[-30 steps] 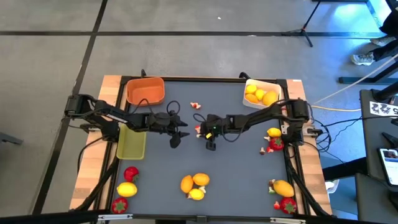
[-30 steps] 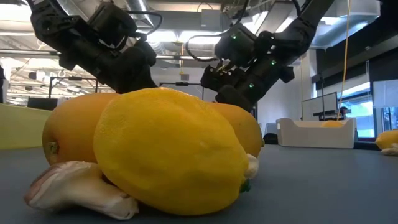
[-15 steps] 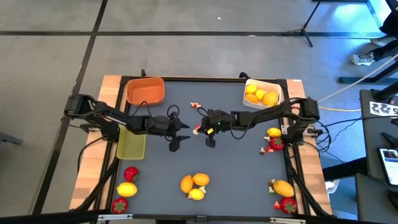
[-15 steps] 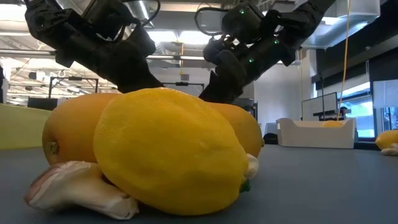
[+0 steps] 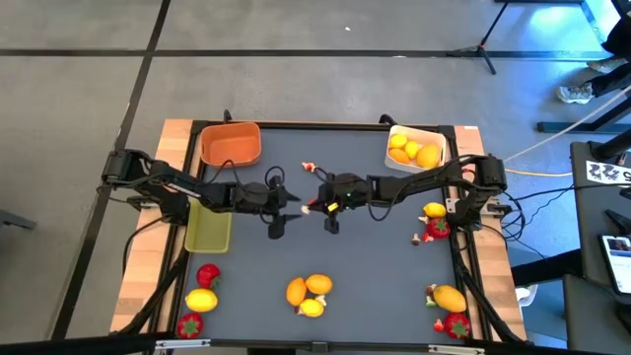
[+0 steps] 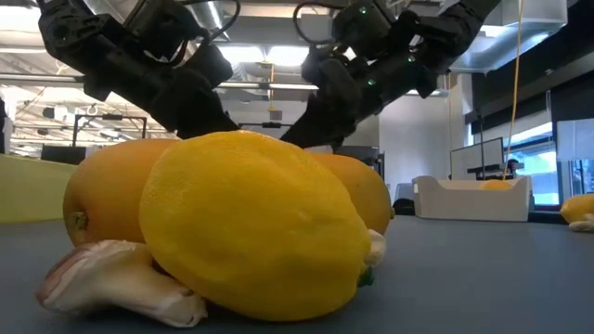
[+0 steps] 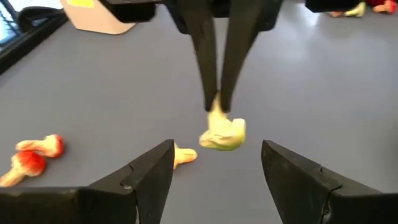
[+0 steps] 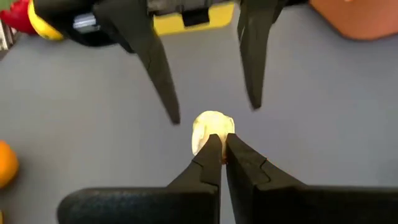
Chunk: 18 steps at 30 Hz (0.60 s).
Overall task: Sort produce into baskets
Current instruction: Put the green mushroom into the orange bin
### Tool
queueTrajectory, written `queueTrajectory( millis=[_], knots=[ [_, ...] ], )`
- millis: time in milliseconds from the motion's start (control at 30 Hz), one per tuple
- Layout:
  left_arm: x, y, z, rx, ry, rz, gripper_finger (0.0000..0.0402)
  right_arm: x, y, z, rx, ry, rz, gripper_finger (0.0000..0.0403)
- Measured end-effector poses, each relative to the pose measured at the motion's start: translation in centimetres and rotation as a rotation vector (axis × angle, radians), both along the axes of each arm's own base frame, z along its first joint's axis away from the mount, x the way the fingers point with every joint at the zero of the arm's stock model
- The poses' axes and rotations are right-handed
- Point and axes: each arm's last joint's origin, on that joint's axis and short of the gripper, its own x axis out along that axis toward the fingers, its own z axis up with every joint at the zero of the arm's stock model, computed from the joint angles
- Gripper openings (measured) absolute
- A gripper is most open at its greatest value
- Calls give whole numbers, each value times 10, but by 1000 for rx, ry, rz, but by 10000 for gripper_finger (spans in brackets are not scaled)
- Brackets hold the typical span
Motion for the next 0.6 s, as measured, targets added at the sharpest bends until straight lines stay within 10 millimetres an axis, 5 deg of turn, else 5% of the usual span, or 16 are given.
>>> queueTrajectory(
  millis=[333,600],
  knots=[
    [4,-4,7,-109,-97,2,235,3,1,5,13,-57,21,12],
    [3,-2,6,-176,-94,40,158,4,1,7,19,-79,17,12]
  ],
)
